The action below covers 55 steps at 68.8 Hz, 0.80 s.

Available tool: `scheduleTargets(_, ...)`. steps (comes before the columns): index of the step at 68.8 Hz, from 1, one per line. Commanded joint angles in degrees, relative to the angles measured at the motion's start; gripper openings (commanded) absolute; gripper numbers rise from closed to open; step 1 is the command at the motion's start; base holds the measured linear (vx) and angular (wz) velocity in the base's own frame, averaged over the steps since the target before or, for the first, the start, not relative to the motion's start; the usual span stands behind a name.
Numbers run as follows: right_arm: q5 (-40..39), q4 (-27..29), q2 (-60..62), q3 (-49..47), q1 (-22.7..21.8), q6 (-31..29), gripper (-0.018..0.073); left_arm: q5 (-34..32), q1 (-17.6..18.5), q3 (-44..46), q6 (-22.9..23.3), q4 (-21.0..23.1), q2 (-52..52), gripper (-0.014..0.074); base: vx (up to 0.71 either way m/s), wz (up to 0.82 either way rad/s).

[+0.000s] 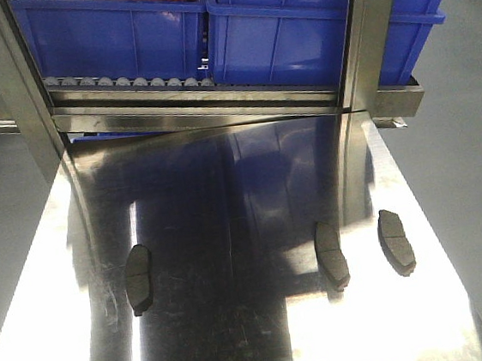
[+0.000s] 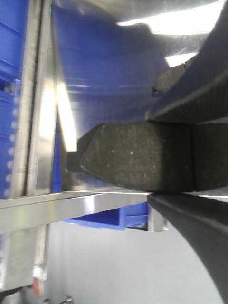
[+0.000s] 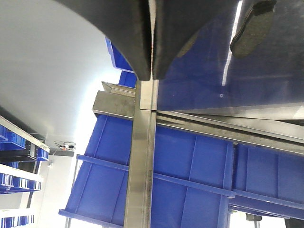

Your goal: Move and align brake pads A on conveyor

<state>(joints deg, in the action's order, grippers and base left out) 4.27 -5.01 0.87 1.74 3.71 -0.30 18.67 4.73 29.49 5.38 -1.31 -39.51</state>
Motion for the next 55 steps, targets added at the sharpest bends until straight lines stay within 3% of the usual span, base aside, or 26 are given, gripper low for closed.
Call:
scheduleTargets(1,-4.3,-0.2,0.7,0.2,-0.2,-0.6,-0.001,-3.8,0.1,-0.6,0.1,0.4,6.2,-0.0006,0.0,0.0)
scheduleTargets(21,-4.3,-0.2,0.7,0.2,-0.2,-0.6,-0.001,-4.3,0.1,-6.2,0.1,0.4,18.6,-0.0006,0.0,0.0)
scheduleTargets(55,-4.3,-0.2,0.6,0.2,-0.1,-0.6,-0.001,-4.3,0.1,-6.4,0.1,0.4,19.9,-0.0006,0.0,0.0)
